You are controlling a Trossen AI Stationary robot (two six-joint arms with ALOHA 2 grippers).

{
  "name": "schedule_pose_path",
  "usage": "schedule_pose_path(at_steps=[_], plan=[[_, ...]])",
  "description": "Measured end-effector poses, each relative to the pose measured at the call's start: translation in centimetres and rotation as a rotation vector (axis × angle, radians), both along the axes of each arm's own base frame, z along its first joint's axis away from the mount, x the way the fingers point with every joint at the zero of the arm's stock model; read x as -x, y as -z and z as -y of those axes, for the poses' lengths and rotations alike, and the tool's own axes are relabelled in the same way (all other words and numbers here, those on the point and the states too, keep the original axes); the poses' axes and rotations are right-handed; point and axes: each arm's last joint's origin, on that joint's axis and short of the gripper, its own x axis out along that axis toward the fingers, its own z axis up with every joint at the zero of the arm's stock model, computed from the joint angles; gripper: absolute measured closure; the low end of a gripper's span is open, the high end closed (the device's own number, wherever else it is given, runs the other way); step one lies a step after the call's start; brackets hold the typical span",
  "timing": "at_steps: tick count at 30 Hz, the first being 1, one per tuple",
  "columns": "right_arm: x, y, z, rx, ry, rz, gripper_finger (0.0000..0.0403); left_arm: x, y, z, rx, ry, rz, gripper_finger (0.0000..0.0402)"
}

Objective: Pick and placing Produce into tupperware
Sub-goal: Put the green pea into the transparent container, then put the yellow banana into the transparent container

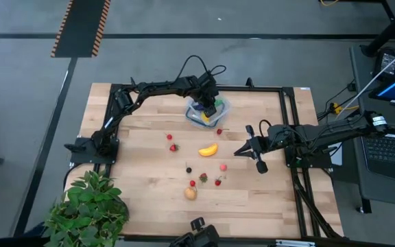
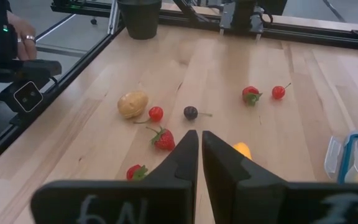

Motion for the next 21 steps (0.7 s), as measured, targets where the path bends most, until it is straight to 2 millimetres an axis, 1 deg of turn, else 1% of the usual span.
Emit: schedule_pose_path(at_steps=[4, 5, 8, 10, 12, 16, 18, 21], plan=[[0.0, 0.0, 0.0, 0.000, 0.000, -0.001, 0.0377, 0.0, 0.0, 0.0, -0.005, -0.004, -0.003, 0.0278], [0.0, 0.0, 0.0, 0.000, 0.000, -0.002, 0.0377, 0.0, 0.0, 0.0, -0.014, -0.009, -0.008, 0.0268], [0.0, 0.0, 0.0, 0.000, 0.000, -0.004, 0.0377, -0.1, 0.0, 0.1, -0.035, -0.023, -0.020, 0.0220], [0.0, 0.0, 0.0, 0.000, 0.000, -0.004, 0.0377, -0.1, 0.0, 0.2, -0.037, -0.021, -0.020, 0.0199], [0.0, 0.0, 0.0, 0.000, 0.000, -0.005, 0.0377, -0.2, 0.0, 0.3, -0.038, -0.019, -0.021, 0.0190], [0.1, 0.1, 0.0, 0.001, 0.000, -0.014, 0.0377, -0.2, -0.3, 0.6, -0.037, -0.015, -0.024, 0.0185], [0.1, 0.2, 0.0, 0.002, 0.000, -0.019, 0.0377, 0.0, -1.2, 0.7, -0.041, -0.013, -0.015, 0.0184], [0.1, 0.2, 0.0, 0.002, 0.000, -0.020, 0.0377, 0.7, -3.4, 1.0, -0.060, -0.002, 0.000, 0.0183]])
